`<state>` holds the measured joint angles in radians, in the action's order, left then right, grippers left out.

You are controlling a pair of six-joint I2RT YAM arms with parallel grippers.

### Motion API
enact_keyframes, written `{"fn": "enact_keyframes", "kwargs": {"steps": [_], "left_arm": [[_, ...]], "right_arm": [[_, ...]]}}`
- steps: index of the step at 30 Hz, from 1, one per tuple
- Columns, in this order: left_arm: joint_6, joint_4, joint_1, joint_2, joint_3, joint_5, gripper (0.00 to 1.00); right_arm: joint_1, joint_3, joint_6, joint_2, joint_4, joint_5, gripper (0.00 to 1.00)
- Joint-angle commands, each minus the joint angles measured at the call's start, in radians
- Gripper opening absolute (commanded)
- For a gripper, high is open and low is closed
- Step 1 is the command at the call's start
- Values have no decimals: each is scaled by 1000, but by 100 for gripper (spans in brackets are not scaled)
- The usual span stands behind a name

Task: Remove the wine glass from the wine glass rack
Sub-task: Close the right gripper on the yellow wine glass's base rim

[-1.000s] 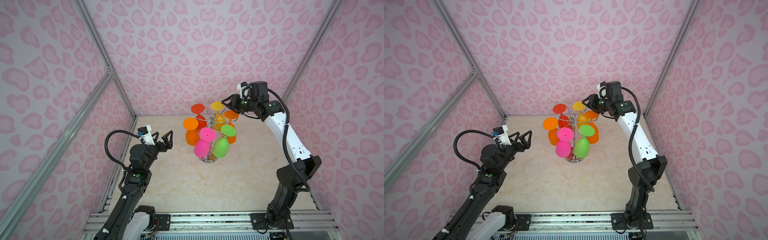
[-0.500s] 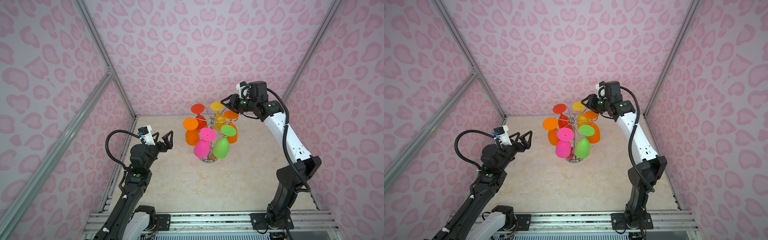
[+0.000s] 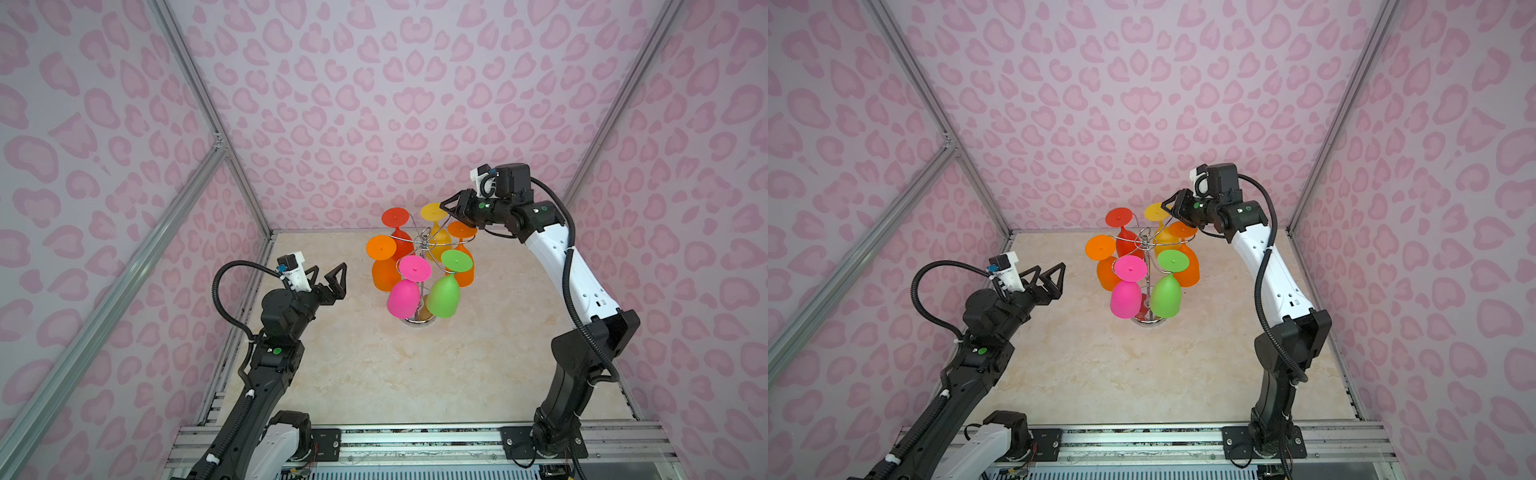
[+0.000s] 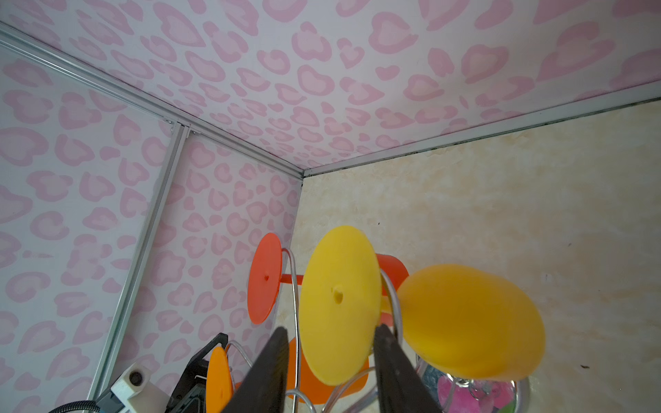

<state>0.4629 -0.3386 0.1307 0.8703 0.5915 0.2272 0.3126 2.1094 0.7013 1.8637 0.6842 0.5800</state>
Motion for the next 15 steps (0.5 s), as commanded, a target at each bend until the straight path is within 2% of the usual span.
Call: {"fn": "enact_keyframes", "kwargs": {"steps": [1, 15], "left_arm": [[0, -33, -1, -3, -5, -9, 98], [3, -34, 0, -9, -14, -9, 98]], "right_arm": [[9, 9, 7, 18, 21, 14, 40], [23, 8, 41, 28, 41, -23, 33]]}}
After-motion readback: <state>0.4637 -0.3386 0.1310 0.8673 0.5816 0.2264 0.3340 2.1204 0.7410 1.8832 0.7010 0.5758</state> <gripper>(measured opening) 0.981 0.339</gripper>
